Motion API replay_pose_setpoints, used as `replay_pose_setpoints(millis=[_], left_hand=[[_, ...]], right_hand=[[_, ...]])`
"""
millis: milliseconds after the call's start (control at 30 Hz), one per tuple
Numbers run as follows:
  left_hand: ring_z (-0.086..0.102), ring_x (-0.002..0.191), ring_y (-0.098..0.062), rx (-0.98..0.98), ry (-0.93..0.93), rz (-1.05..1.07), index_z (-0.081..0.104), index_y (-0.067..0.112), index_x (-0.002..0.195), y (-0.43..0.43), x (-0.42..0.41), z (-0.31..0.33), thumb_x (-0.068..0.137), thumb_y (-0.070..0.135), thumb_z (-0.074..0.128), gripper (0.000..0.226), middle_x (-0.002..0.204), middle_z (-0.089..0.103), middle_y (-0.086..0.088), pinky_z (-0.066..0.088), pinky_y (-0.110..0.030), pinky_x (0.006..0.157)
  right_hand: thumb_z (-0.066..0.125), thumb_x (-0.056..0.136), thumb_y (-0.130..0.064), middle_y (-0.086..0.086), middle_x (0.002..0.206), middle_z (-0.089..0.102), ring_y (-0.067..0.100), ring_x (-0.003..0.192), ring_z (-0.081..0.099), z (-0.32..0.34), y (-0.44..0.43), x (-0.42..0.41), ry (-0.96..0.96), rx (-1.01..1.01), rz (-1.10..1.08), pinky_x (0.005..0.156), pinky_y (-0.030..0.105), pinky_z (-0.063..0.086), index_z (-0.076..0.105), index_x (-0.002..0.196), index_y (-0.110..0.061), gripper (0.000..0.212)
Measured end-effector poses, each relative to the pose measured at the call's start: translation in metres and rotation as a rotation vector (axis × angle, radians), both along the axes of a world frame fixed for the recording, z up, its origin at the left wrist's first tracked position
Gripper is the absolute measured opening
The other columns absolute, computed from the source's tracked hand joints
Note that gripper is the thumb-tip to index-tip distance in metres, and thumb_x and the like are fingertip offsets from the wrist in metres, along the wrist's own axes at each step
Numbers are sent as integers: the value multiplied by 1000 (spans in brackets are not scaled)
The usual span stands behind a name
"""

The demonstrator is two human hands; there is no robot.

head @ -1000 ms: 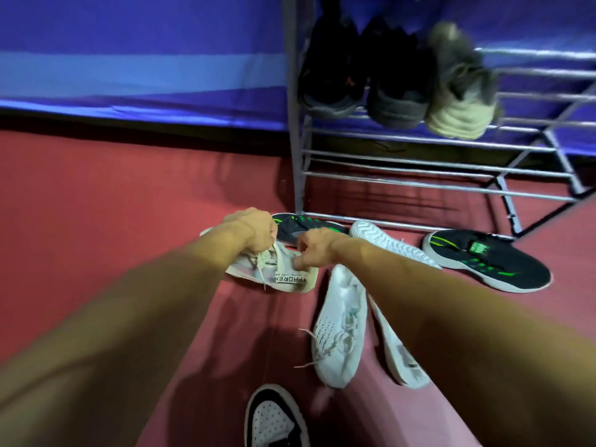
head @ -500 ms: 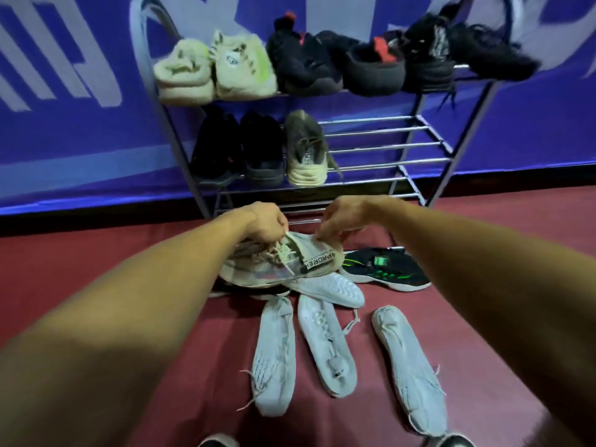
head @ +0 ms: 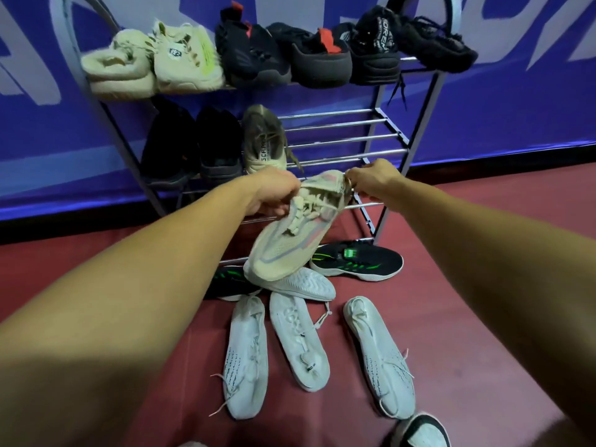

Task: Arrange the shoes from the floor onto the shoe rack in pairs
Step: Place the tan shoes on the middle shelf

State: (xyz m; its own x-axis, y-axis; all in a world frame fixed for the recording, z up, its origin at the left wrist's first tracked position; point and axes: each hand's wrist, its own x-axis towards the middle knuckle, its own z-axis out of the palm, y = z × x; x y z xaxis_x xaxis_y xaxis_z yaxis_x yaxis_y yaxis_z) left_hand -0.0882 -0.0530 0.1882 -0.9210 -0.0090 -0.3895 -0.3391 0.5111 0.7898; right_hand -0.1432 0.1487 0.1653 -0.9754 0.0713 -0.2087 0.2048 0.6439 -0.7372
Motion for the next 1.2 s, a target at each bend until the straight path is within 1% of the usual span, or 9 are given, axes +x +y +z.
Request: replay_pose_setpoints(millis=[167,233,333,500,600,800,933,1067,1200], left_hand=[[58,56,-16,141,49,40,58,17,78,6,-8,22,81,4,52,15,52,59,-2,44,-25,59],[62,58,-16,220,72,103,59,19,73,5,-11,26,81,4,54,18,57,62,-2,46,-26,64],[64,52,-11,334,116,168,60,21,75,5,-12,30,84,4,53,21,58,64,1,50,-20,54],[58,56,-11,475,177,252,59,23,81,-3,-18,32,87,6,53,19,65,61,1,48,-19,55],[58,58,-11,538,208,279,57,23,81,-7,-22,31,90,7,53,20,69,61,1,48,-20,56],[53,56,-8,476,225,155,65,24,107,-8,-28,28,96,16,59,15,72,58,0,42,-21,53],[55,53,-10,346,245,130,56,17,92,-8,-29,23,89,16,71,15,66,61,-2,43,-23,51],[66,56,-10,139,24,24,62,13,82,-18,-19,18,95,32,65,23,66,63,-1,48,-17,45],[72,73,-11,226,-212,57,62,15,89,-27,-13,5,89,48,68,33,82,70,-1,54,-19,50]], right_hand=[[62,95,-35,8,76,64,14,49,48,3,4,6,-88,-138,39,48,22,36,67,101,-4,32],[64,94,-41,2,73,63,13,57,53,5,-1,11,-142,-172,126,57,26,39,68,101,-8,35],[68,88,-48,3,80,65,19,77,58,4,-10,13,-196,-267,198,61,29,38,66,99,-13,37],[65,88,-46,1,80,64,16,78,58,7,-17,12,-267,-344,211,68,29,39,63,99,-15,33],[63,86,-37,4,75,59,19,78,52,6,-17,11,-287,-363,232,58,28,34,64,96,-14,25],[68,84,-16,0,59,51,12,50,41,1,-23,3,-140,-440,90,48,27,30,61,86,-9,10],[68,86,-14,2,60,49,13,51,40,2,-20,-6,-82,-484,33,51,28,31,63,77,-10,11],[64,92,-14,2,59,46,13,51,38,1,-22,-12,-42,-556,3,51,27,31,67,81,-7,12],[62,96,-15,3,63,49,12,52,38,-3,-31,-12,-1,-542,-62,45,23,33,69,95,-3,14]])
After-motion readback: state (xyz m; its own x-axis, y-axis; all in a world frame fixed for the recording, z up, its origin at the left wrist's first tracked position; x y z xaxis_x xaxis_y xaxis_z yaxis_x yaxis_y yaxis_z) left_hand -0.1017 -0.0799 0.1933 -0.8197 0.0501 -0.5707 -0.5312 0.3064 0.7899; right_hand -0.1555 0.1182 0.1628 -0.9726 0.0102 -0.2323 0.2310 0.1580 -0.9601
